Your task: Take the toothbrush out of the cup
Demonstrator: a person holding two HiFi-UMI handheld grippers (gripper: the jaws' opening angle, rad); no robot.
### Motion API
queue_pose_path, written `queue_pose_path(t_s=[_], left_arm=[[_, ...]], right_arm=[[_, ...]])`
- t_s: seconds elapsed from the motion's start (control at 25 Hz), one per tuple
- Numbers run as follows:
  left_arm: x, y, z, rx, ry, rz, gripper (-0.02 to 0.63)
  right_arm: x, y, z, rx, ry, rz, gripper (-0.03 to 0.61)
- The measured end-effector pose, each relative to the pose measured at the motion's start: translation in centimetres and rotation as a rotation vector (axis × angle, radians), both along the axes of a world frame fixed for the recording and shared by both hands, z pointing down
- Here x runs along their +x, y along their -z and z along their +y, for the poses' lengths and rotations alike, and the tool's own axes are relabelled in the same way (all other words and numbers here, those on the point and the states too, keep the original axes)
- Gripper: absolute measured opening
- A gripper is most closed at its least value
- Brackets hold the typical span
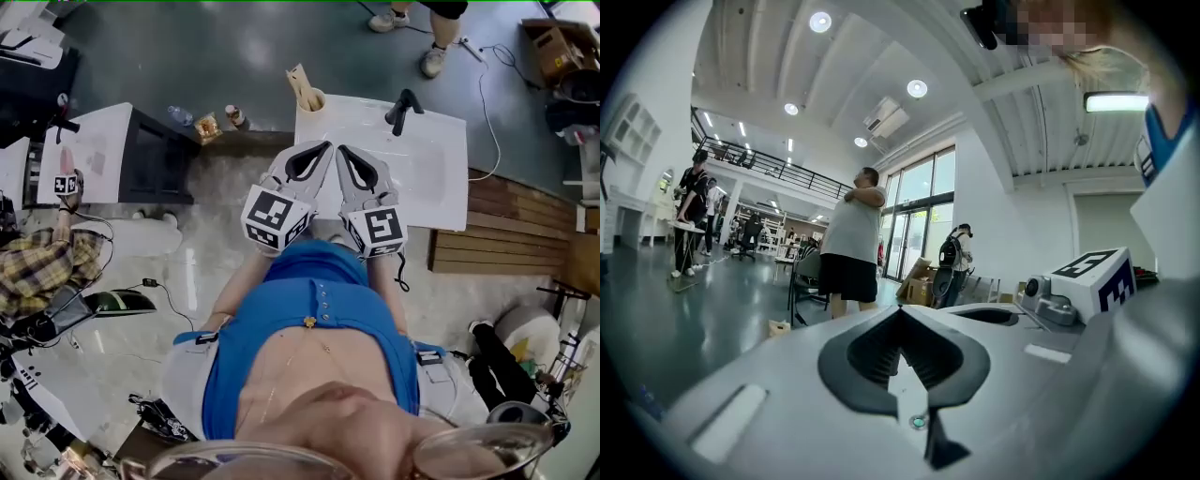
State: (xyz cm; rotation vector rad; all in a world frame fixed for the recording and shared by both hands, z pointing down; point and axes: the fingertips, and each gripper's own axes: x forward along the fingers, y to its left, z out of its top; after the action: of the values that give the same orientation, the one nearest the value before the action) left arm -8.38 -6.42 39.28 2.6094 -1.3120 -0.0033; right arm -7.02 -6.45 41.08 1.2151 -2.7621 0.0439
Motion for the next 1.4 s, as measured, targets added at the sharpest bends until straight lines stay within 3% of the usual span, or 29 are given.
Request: queue_pose_path(t_s=[0.24, 0.48, 0.68, 1.4], left_arm=[[-4.3, -1.1, -2.5, -0.022, 0.0, 0.001, 0.002], [-5.8, -2.2, -4.1, -0.049, -0.017, -0.001, 0.002], [-4.9, -2.1, -5.3, -0.052, -0.017, 0.003, 0.002], [-0.8, -1.0, -8.7, -0.04, 0.123, 0.018, 0.002]], right_arm=[[-4.0, -1.0, -2.8, -0.014, 0.003, 0.017, 0.003], [-4.9, -1.4, -4.5, -0.023, -0.031, 0.013, 0.003], [-4.2, -1.6, -5.5, -0.027, -0.017, 0.008, 0.002], [-0.1, -0.4, -8.6, -0.013, 0.123, 0.013, 0.003]])
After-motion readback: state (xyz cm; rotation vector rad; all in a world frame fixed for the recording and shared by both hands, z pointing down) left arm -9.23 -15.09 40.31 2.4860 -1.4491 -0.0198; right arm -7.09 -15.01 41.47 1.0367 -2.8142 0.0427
